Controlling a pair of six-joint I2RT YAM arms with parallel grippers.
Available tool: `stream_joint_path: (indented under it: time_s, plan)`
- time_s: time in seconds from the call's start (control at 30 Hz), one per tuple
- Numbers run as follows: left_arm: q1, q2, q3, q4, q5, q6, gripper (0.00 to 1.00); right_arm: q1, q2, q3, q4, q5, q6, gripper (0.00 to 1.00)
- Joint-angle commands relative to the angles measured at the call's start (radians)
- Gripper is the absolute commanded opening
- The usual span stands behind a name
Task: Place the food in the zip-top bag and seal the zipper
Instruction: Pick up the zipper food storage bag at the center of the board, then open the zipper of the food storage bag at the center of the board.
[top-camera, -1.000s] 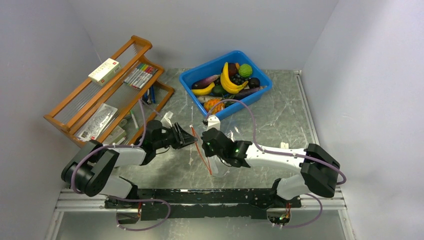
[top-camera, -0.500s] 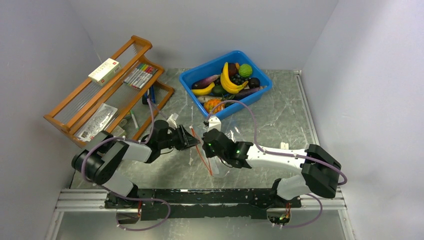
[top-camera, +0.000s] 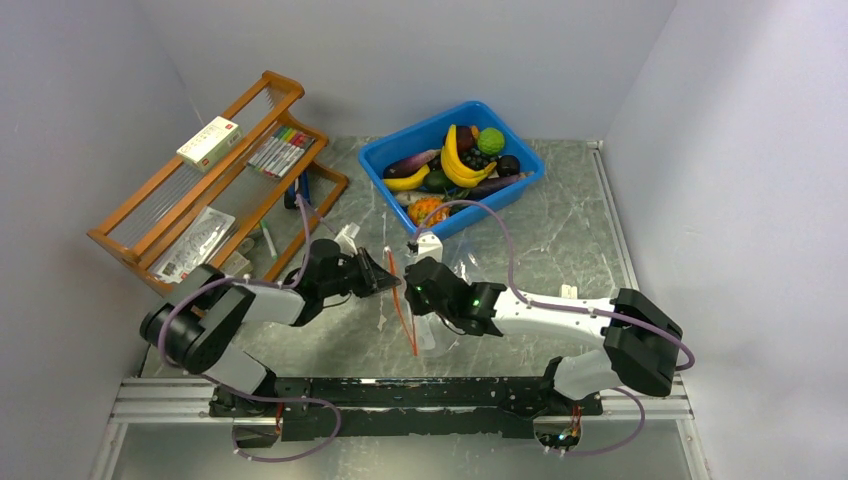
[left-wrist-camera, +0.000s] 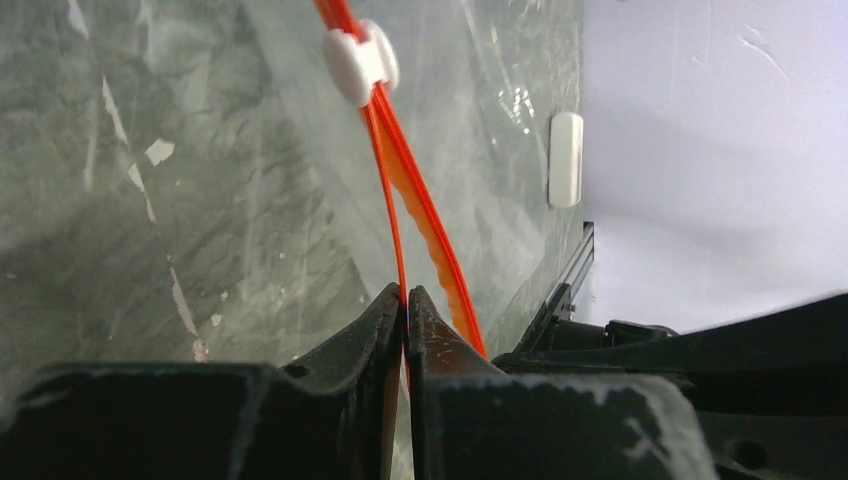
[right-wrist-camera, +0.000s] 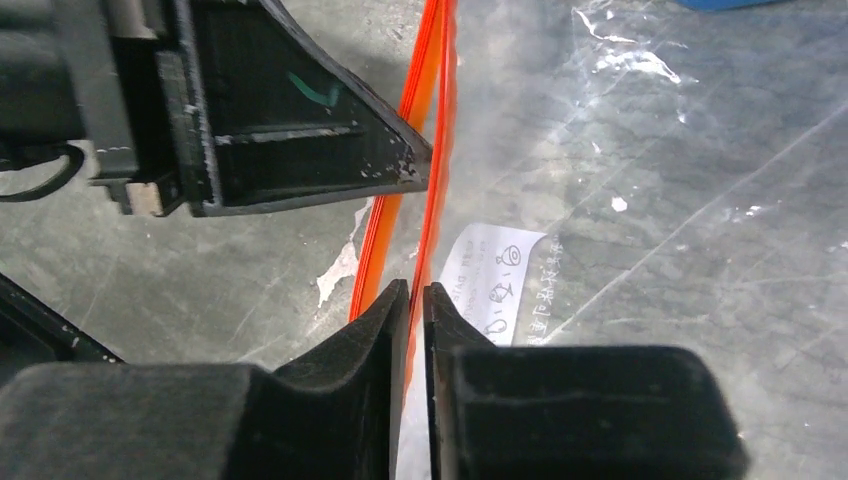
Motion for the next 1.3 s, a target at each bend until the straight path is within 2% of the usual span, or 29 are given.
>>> stream_joint_path:
  time_s: [0.0,0.03,0.1,0.17,0.3,0.57,0.83,0.9,0.93,1.0,1.1,1.27]
  plan:
    - [-0.017,-0.101,0.037,-0.082,-0.084,0.079,0.07,-0.003,0.001,0.066,-0.074,0.032,0.025,0.24]
    - [-0.019,-0.122,0.045,-0.107,-0.09,0.087,0.07,-0.002,0.006,0.081,-0.095,0.036,0.03,0.31]
    - [-0.024,-0.141,0.056,-0.138,-0.1,0.097,0.07,-0.001,0.017,0.104,-0.118,0.036,0.036,0.39]
    - [-0.032,-0.142,0.062,-0.143,-0.107,0.099,0.07,-0.001,0.028,0.111,-0.12,0.033,0.044,0.42]
    - [-0.044,-0.118,0.065,-0.129,-0.1,0.092,0.07,-0.001,0.064,0.13,-0.139,0.053,0.06,0.43]
    - [-0.066,-0.133,0.077,-0.155,-0.127,0.105,0.07,-0.001,0.114,0.154,-0.213,0.138,0.122,0.36]
    - [-0.076,-0.118,0.064,-0.116,-0.114,0.085,0.07,-0.001,0.152,0.134,-0.14,0.124,0.133,0.31]
    - [-0.077,-0.123,0.06,-0.112,-0.111,0.082,0.07,-0.001,0.169,0.143,-0.135,0.126,0.129,0.26]
    - [-0.077,-0.131,0.06,-0.119,-0.112,0.083,0.07,-0.001,0.176,0.151,-0.14,0.133,0.127,0.2]
    - [-0.077,-0.157,0.077,-0.178,-0.125,0.096,0.07,-0.003,0.165,0.169,-0.15,0.147,0.108,0.01]
    - [-0.077,-0.246,0.161,-0.407,-0.179,0.162,0.07,-0.004,0.102,0.222,-0.167,0.136,0.064,0.0]
    - [-0.077,-0.403,0.313,-0.74,-0.297,0.263,0.07,-0.003,-0.016,0.246,-0.072,0.011,-0.007,0.0]
